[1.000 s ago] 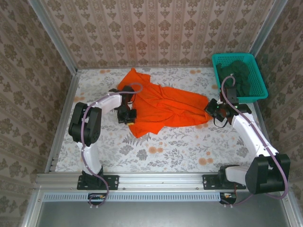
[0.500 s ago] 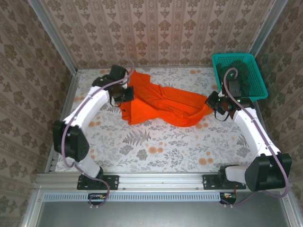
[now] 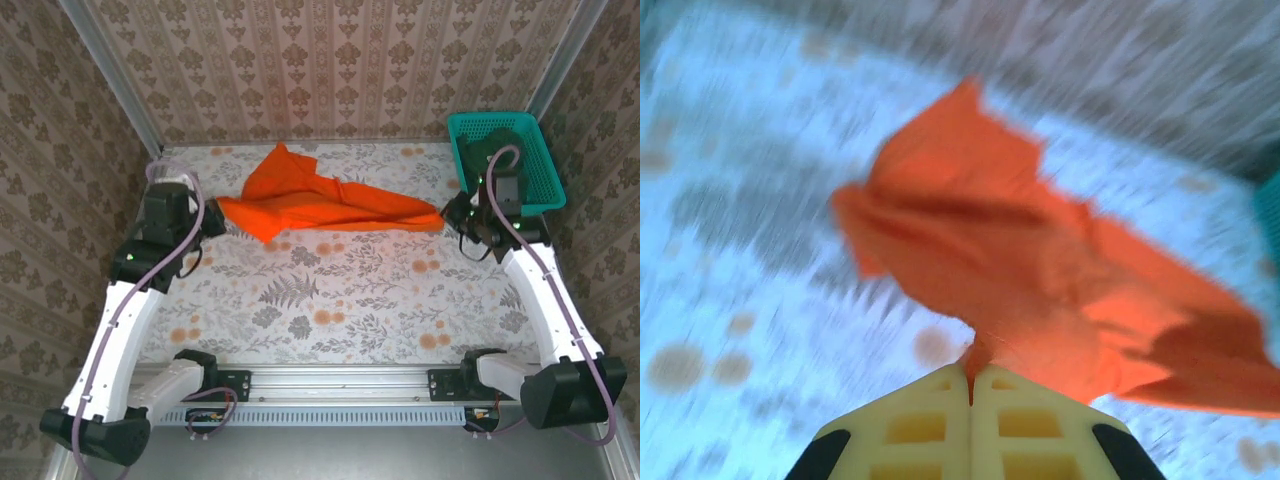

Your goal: Fold and stack the t-shirts

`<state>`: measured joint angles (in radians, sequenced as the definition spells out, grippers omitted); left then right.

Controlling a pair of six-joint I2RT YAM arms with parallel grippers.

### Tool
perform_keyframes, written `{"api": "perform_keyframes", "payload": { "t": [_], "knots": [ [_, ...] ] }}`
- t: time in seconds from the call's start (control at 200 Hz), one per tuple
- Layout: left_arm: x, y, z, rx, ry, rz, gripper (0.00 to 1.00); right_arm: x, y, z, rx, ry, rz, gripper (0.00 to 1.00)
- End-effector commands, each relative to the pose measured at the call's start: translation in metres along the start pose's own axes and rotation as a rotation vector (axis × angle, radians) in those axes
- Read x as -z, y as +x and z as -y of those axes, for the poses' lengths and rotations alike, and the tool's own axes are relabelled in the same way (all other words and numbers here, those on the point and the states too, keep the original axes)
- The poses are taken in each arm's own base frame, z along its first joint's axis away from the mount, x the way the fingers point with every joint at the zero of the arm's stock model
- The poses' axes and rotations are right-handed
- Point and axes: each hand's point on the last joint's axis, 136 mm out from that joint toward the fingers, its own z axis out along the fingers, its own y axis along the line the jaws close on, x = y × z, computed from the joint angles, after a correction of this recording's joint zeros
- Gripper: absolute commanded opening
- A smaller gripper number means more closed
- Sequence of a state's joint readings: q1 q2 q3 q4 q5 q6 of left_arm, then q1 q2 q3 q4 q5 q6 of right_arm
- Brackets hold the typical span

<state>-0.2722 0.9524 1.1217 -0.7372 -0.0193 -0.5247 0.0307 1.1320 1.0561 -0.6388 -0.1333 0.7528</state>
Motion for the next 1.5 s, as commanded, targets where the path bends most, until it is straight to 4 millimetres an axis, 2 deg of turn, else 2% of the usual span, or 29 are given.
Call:
{"api": "perform_keyframes", "payload": {
  "t": [0.0, 0.125, 0.2, 0.265, 0.32, 0.415, 0.47, 0.54, 0.585, 0.62, 0.645, 0.685, 0.745, 0.775, 0.83, 0.84, 0.915, 0.92, 0.94, 0.945, 1.04, 1.07, 1.145, 1.245, 1.295, 1.345, 1.395, 1.42, 1.495],
  "knots": [
    [-0.019, 0.084, -0.044, 0.116, -0.107, -0.291, 0.0, -0.017, 0.037, 0.046, -0.087, 0.12, -0.073, 0.0],
    [-0.037, 0.118, -0.057, 0.169, -0.129, -0.436, 0.0, -0.041, 0.068, 0.081, -0.206, 0.181, -0.112, 0.0],
    [-0.059, 0.117, -0.047, 0.236, -0.062, -0.497, 0.0, -0.054, 0.073, 0.088, -0.23, 0.206, -0.129, 0.0],
    [-0.082, 0.101, -0.037, 0.265, -0.015, -0.52, 0.0, -0.069, 0.058, 0.078, -0.224, 0.185, -0.117, 0.0],
    [-0.103, 0.079, -0.028, 0.252, 0.011, -0.524, 0.0, -0.083, 0.042, 0.064, -0.221, 0.165, -0.11, 0.0],
    [-0.138, 0.019, -0.01, 0.208, 0.039, -0.499, 0.0, -0.107, -0.006, 0.03, -0.211, 0.113, -0.079, 0.0],
    [-0.154, -0.026, 0.002, 0.191, 0.056, -0.451, 0.0, -0.116, -0.043, 0.003, -0.194, 0.077, -0.055, 0.0],
    [-0.161, -0.113, 0.029, 0.167, 0.112, -0.292, 0.0, -0.109, -0.102, -0.051, -0.132, -0.004, 0.005, 0.0],
    [-0.146, -0.172, 0.054, 0.13, 0.175, -0.152, 0.0, -0.085, -0.142, -0.09, -0.077, -0.058, 0.066, 0.0],
    [-0.131, -0.207, 0.071, 0.095, 0.221, -0.054, 0.0, -0.065, -0.166, -0.116, -0.04, -0.107, 0.122, 0.0],
    [-0.11, -0.234, 0.086, 0.062, 0.263, 0.038, 0.0, -0.042, -0.187, -0.14, -0.005, -0.157, 0.179, 0.0],
    [-0.074, -0.264, 0.102, 0.027, 0.317, 0.161, 0.0, -0.008, -0.207, -0.164, 0.03, -0.211, 0.238, 0.0],
    [-0.016, -0.288, 0.119, -0.029, 0.368, 0.3, 0.0, 0.037, -0.22, -0.19, 0.099, -0.268, 0.307, 0.0],
    [0.008, -0.291, 0.124, -0.06, 0.376, 0.345, 0.0, 0.064, -0.222, -0.202, 0.143, -0.295, 0.345, 0.0],
    [0.042, -0.286, 0.133, -0.14, 0.38, 0.406, 0.0, 0.095, -0.213, -0.211, 0.221, -0.314, 0.369, 0.0],
    [0.056, -0.288, 0.136, -0.156, 0.387, 0.441, 0.0, 0.099, -0.21, -0.212, 0.234, -0.315, 0.37, 0.0],
    [0.076, -0.259, 0.128, -0.194, 0.379, 0.495, 0.0, 0.116, -0.187, -0.204, 0.299, -0.293, 0.346, 0.0],
    [0.082, -0.259, 0.128, -0.197, 0.382, 0.509, 0.0, 0.116, -0.185, -0.202, 0.299, -0.291, 0.342, 0.0],
    [0.076, -0.246, 0.121, -0.194, 0.368, 0.495, 0.0, 0.115, -0.178, -0.197, 0.302, -0.285, 0.326, 0.0],
    [0.083, -0.245, 0.121, -0.195, 0.37, 0.508, 0.0, 0.113, -0.175, -0.195, 0.302, -0.282, 0.32, 0.0],
    [0.074, -0.174, 0.092, -0.172, 0.335, 0.384, 0.0, 0.095, -0.127, -0.157, 0.268, -0.29, 0.252, 0.0],
    [0.065, -0.143, 0.085, -0.183, 0.339, 0.308, 0.0, 0.092, -0.109, -0.14, 0.253, -0.291, 0.239, 0.0],
    [0.043, -0.064, 0.063, -0.187, 0.314, 0.109, 0.0, 0.064, -0.058, -0.089, 0.205, -0.227, 0.141, 0.0],
    [0.029, 0.031, 0.033, -0.177, 0.264, -0.106, 0.0, 0.022, 0.02, -0.014, 0.15, -0.112, -0.045, 0.0],
    [0.026, 0.07, 0.02, -0.159, 0.229, -0.197, 0.0, 0.005, 0.053, 0.024, 0.111, -0.043, -0.116, 0.0],
    [0.022, 0.105, 0.001, -0.112, 0.156, -0.29, 0.0, -0.01, 0.083, 0.055, 0.068, 0.005, -0.188, 0.0],
    [0.02, 0.135, -0.015, -0.058, 0.085, -0.382, 0.0, -0.02, 0.108, 0.076, 0.052, 0.032, -0.246, 0.0],
    [0.02, 0.148, -0.021, -0.038, 0.06, -0.421, 0.06, -0.023, 0.116, 0.085, 0.052, 0.048, -0.266, 0.0],
    [0.027, 0.167, -0.042, 0.018, -0.053, -0.479, 0.09, -0.028, 0.136, 0.111, 0.037, 0.114, -0.304, 0.0]
  ]
}}
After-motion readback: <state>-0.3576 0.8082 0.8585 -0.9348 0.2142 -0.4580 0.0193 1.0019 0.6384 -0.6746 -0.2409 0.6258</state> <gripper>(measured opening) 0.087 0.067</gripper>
